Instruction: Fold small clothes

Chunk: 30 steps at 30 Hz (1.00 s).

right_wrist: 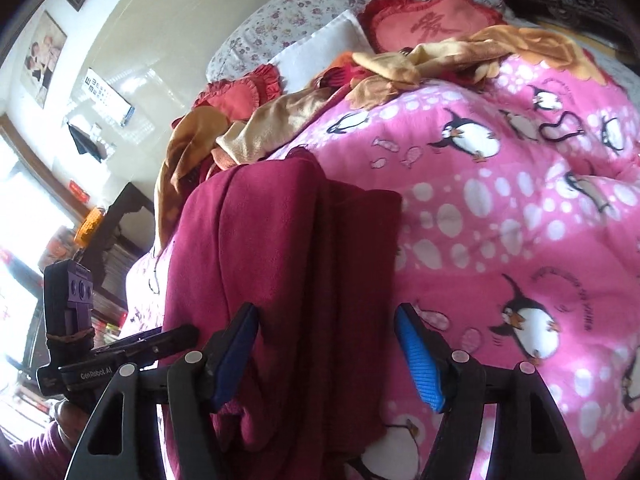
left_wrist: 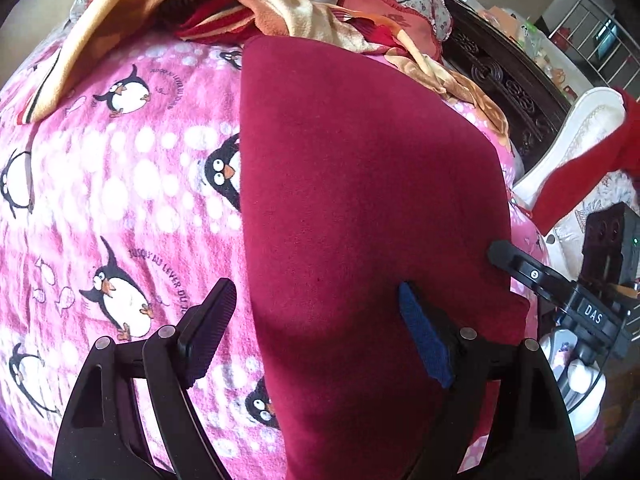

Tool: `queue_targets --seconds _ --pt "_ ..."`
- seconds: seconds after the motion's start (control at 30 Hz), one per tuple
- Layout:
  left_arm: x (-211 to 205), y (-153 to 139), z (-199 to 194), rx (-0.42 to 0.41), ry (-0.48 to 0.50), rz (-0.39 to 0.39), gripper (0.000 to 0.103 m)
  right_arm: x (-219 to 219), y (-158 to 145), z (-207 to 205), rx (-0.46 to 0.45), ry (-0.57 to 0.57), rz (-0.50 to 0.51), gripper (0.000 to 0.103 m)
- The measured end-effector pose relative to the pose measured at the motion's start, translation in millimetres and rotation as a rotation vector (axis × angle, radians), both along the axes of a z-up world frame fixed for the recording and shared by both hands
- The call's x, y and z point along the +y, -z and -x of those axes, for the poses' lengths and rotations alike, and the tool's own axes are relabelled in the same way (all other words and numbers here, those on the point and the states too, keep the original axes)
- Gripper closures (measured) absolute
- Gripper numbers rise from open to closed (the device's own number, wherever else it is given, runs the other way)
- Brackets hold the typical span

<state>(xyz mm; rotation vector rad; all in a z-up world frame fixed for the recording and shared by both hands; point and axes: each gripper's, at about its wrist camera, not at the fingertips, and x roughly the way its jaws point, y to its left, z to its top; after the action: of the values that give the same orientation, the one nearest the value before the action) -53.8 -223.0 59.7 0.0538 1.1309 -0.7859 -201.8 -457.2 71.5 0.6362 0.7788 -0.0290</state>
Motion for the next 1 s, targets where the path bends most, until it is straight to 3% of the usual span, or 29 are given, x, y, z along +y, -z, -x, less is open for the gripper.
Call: queue_targets --seconds 0.17,0.23,0.73,0.77,0.8,0.83,1.0 --pt "-3.6 4.4 -4.0 0.007 0.007 -0.007 0.016 3.2 6.1 -11.3 0.006 -0.025 -0.009 0.029" --pt "-4.3 5.7 -4.6 0.001 -0.001 -0.018 0.007 5.6 5.9 -13.3 0.008 -0.032 0.003 0.026" --pt "-7.0 14.7 -5.8 0.062 0.011 0.004 0.007 12.6 9.5 -21.5 0.005 -0.063 0.020 0.022" --pt "-8.8 15.2 -4.6 0.077 0.026 0.012 0.009 13.3 9.5 -22.6 0.006 -0.067 0.020 0.032" --pt "-9.5 14.3 -2.3 0.084 0.044 0.029 0.023 14.9 9.2 -23.4 0.007 -0.072 0.017 0.039" --pt "-10.1 11.2 1.0 0.070 0.047 0.029 0.027 16.0 8.8 -23.1 0.004 -0.076 0.010 0.047" --pt "-0.2 -10.5 11.3 0.016 0.074 0.030 0.055 24.0 -6.2 -18.1 0.001 -0.070 -0.013 0.064"
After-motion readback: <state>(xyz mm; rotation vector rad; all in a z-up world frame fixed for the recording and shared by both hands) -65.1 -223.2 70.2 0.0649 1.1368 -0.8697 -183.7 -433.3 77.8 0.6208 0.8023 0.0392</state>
